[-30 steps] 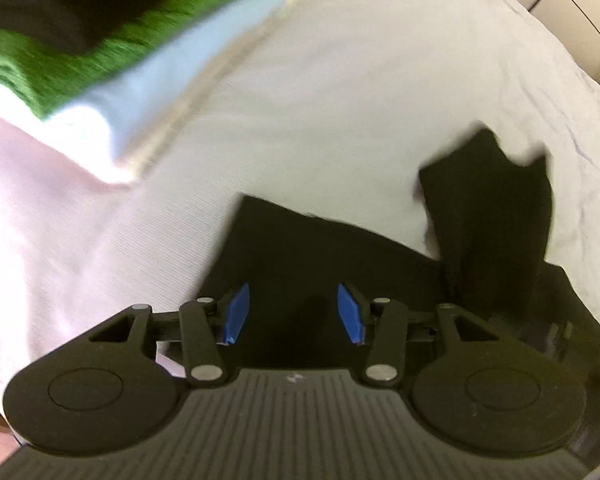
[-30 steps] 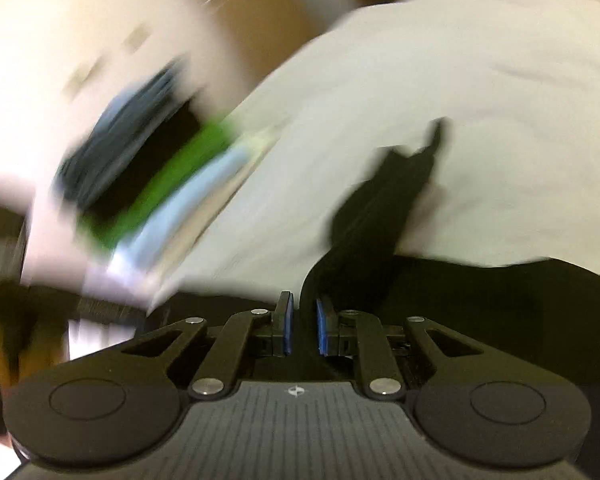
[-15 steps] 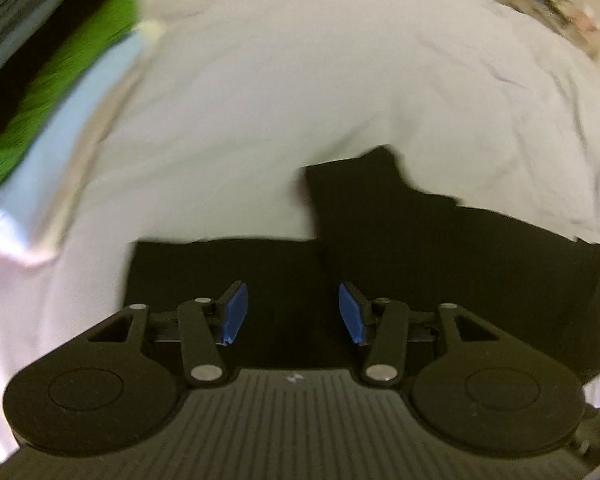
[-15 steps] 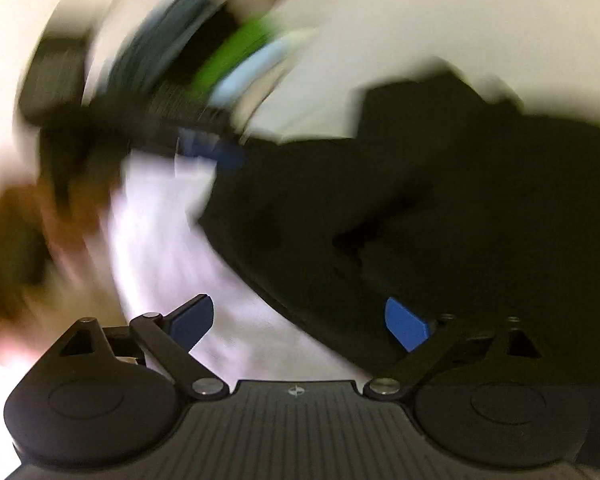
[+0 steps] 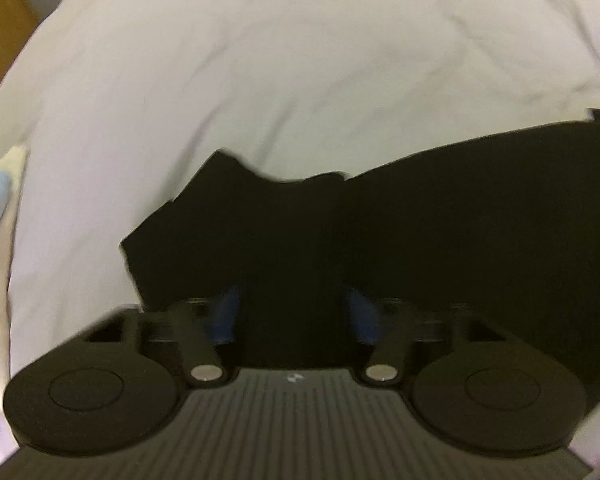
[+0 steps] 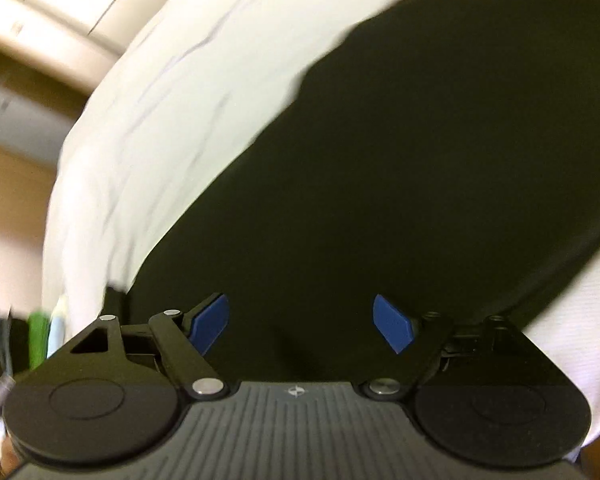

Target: Fold clothes

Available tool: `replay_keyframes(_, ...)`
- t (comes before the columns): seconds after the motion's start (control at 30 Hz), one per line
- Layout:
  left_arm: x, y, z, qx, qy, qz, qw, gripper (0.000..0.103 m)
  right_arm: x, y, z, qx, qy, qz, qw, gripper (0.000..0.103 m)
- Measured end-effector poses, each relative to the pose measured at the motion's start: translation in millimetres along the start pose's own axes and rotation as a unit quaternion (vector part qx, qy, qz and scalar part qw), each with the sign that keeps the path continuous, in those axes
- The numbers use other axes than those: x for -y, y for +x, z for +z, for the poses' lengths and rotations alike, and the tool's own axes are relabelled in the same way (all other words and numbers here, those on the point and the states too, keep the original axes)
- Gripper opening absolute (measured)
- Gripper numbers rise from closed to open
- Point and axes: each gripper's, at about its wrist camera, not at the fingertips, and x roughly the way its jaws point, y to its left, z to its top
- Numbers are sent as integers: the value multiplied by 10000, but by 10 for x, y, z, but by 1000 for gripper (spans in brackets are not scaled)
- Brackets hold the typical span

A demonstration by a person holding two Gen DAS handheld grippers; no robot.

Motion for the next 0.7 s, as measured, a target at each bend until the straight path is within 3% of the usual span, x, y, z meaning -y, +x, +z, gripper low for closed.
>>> replay_keyframes(0.03, -61, -3, -31, 13, -252, -22, 9997, 3, 73, -21, 26, 61, 133, -55, 9999, 82)
replay_keyframes(0.13, -481, -378, -244, 541, -1481, -129, 9874, 2, 165, -48, 72, 141, 263, -80, 9995, 81)
replay_keyframes(0.2, -972, -766, -558, 1082, -2704, -156, 9565, 2, 152, -47, 102, 135, 154, -100, 9997, 81)
replay_keyframes(0.3, -1633, -1011, -1125, 1173, -4220, -24, 8990, 3, 126, -39, 132, 130, 84, -72, 9999, 81)
replay_keyframes(0.37, -1953, -874, -1513, 631, -5041, -284, 8609, 5, 121, -10, 144, 98, 74, -65, 9999, 82)
replay_keyframes(0.43, -2039, -773, -1789, 364, -5536, -354, 8313, 3, 111, 13, 145, 63, 36, -54, 10000, 82)
replay_keyframes(0.5, -1989, -751, -1840, 441, -5608, -623, 8244, 4, 87, 24, 140, 17, -3, -26, 10000, 82)
replay_keyframes(0.6, -1891, -703, -1888, 528, -5740, -1055, 8103, 17, 108, -7, 118, -99, 118, 173, 9997, 82)
replay_keyframes(0.7, -1807, -651, -1842, 556, -5818, -1138, 8034, 17, 190, -47, 97, -242, 421, 428, 9979, 79)
